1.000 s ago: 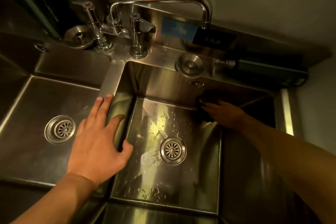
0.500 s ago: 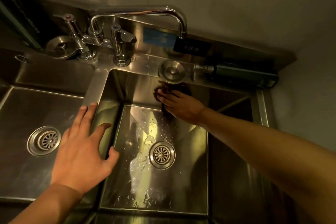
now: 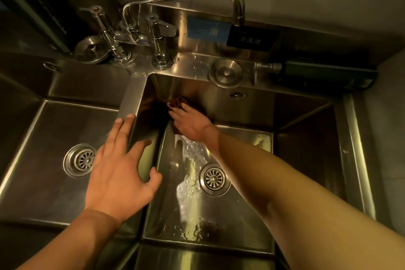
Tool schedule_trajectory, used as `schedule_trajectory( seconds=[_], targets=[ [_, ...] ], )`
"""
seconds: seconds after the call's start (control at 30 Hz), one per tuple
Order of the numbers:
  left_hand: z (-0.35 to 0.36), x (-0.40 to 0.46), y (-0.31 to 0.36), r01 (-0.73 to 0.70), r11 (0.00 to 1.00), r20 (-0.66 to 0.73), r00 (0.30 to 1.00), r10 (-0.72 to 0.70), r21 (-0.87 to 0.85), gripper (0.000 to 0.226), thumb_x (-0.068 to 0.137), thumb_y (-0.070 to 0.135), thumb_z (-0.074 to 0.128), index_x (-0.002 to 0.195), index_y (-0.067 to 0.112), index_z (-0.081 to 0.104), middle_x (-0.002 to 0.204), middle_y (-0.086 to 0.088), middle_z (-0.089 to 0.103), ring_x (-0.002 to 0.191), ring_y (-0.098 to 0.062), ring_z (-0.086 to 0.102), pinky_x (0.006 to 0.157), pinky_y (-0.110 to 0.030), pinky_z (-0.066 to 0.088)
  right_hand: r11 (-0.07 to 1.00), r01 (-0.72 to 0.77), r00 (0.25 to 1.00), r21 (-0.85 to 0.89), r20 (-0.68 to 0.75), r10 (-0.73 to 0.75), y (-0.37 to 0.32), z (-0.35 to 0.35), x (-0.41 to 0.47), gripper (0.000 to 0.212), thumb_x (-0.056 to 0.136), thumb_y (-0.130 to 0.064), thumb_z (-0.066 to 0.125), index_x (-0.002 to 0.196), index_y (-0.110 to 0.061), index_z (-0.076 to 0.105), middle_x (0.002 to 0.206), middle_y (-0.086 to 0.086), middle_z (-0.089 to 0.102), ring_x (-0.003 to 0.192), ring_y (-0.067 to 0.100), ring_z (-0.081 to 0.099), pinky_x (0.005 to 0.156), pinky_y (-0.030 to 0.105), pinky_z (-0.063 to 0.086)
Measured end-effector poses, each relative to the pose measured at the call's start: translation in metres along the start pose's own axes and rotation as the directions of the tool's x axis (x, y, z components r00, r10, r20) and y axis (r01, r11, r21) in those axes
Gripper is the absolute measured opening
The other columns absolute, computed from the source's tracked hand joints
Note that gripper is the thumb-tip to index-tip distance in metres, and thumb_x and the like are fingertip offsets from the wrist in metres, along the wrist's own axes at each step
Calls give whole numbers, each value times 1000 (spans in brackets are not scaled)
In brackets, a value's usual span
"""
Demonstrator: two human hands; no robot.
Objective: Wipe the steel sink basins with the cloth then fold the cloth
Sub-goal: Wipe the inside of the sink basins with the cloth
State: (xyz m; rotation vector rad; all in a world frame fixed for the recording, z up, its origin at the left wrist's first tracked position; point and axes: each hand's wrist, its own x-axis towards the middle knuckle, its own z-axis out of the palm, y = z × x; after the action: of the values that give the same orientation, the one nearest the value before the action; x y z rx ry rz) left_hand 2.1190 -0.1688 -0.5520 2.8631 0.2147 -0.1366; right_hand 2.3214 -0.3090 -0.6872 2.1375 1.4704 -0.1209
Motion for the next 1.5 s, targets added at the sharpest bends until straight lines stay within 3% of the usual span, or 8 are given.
schedule_trajectory(
  seconds=[0.17, 0.27, 0.43, 0.67, 0.83, 0.97, 1.3, 1.5],
  targets=[
    [1, 1, 0, 0, 1000, -12, 1000, 0, -2, 69, 78, 58, 51, 132, 18, 68, 173, -7, 11, 161, -24, 4, 118, -60, 33, 995, -75, 995, 73, 70, 69, 15, 50, -52, 49, 106, -23, 34, 151, -6, 44, 163, 12, 33, 153, 28, 24, 125, 48, 12],
    [2, 1, 0, -14, 1000, -19, 1000, 14, 10, 70, 78, 59, 48, 128, 15, 70, 172, -10, 14, 161, -26, 7, 118, -60, 34, 997, -67, 974, 23, 220, 60, 30, 78, -96, 45, 107, -25, 38, 147, -7, 49, 165, 13, 27, 155, 34, 13, 126, 52, 7],
    [2, 2, 2, -23, 1000, -38, 999, 22, -12, 70, 75, 58, 47, 124, 14, 72, 170, -14, 20, 159, -31, 13, 114, -62, 36, 995, -33, 876, -95, 477, 75, 56, 81, -161, 47, 106, -36, 42, 149, -19, 48, 168, 13, 19, 156, 38, -1, 125, 55, 2],
    [4, 4, -1, -23, 999, -43, 999, 22, -27, 70, 73, 59, 49, 119, 11, 72, 171, -13, 18, 160, -29, 8, 111, -64, 37, 973, -191, 737, -130, 636, 230, 63, 70, -231, 59, 104, -33, 47, 158, -17, 32, 167, 16, 17, 154, 41, 9, 122, 62, 10],
    [11, 7, -6, -45, 997, -98, 994, 38, -69, 72, 70, 58, 54, 119, 8, 71, 168, 5, 6, 156, -16, -4, 111, -65, 36, 926, -377, 675, -3, 684, 277, 36, 54, -255, 67, 98, -36, 57, 157, -20, 30, 166, 16, 16, 151, 46, 13, 118, 65, 21],
    [7, 4, -3, -23, 998, -77, 997, 19, -51, 72, 70, 59, 51, 119, 11, 72, 170, -13, 16, 160, -26, 4, 112, -64, 33, 908, -414, 630, 58, 738, 240, -5, 61, -261, 67, 96, -33, 59, 156, -20, 32, 165, 16, 17, 150, 47, 13, 117, 68, 18],
    [0, -1, 1, -61, 990, -115, 992, 46, -130, 67, 72, 56, 52, 117, 11, 73, 169, -15, 20, 158, -36, 13, 110, -57, 33, 931, -321, 483, 175, 876, 2, -130, 37, -308, 64, 98, -37, 60, 154, -19, 37, 164, 12, 20, 149, 51, 10, 108, 82, 11],
    [5, 1, -1, -68, 992, -125, 991, 55, -103, 73, 74, 57, 48, 125, 9, 70, 167, -19, 24, 158, -38, 12, 108, -58, 34, 903, -366, 554, 227, 832, 15, -141, 16, -325, 65, 97, -29, 62, 154, -14, 34, 162, 19, 23, 145, 54, 18, 110, 76, 22]
  ],
)
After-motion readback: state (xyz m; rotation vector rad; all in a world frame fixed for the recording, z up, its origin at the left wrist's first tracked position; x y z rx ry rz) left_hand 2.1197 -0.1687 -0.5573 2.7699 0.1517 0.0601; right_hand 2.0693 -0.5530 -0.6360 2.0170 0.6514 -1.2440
